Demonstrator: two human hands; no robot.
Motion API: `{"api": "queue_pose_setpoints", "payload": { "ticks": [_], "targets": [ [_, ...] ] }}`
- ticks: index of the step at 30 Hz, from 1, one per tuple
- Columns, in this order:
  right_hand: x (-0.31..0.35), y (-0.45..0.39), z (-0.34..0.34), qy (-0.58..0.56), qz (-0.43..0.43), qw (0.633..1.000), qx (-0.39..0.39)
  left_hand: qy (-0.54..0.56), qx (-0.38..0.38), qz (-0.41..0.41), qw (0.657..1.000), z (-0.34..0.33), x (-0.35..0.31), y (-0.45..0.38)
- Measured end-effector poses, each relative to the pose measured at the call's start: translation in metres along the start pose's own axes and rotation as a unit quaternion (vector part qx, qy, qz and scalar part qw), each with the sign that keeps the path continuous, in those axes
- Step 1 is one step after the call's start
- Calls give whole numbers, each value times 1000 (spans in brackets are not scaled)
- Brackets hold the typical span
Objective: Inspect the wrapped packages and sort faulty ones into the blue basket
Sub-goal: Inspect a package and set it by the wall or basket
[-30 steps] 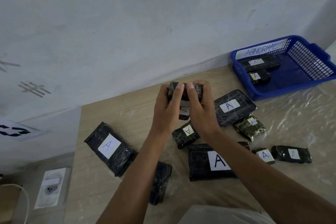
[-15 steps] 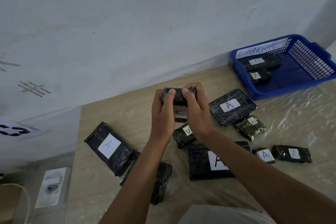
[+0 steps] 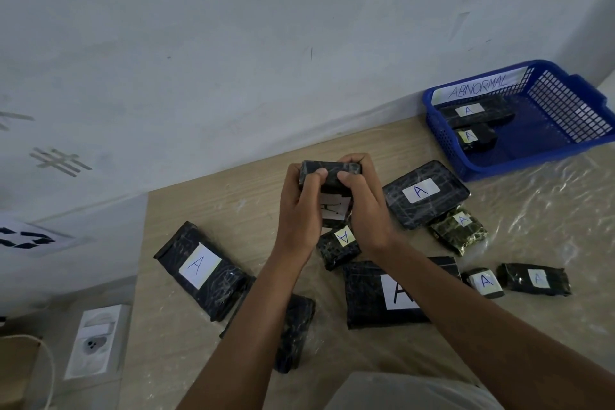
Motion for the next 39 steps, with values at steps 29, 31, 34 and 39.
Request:
{"api": "queue_pose_setpoints", "payload": {
  "ticks": [29, 31, 34, 39],
  "targets": [
    [-1, 7, 21, 364, 82, 925, 69, 176, 26, 123, 976, 9, -8, 8],
    [4, 6, 22, 362, 116, 924, 47, 181, 61, 136, 972, 4, -13, 8],
    [5, 6, 25, 283, 95, 954, -5, 134, 106, 147, 974, -1, -17, 8],
    [20, 8, 17, 154, 49, 985, -56, -21, 91, 76, 993, -10, -13, 8]
  ]
}}
Point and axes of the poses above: each hand's wrist, its own y-axis away from the middle knuckle, its own z-axis out of the back of the hand, x = y × z, the point moved 4 cm from there along -y, towards the middle knuckle, and after that the axes turned 13 degrees about x, right-handed, at the moved point
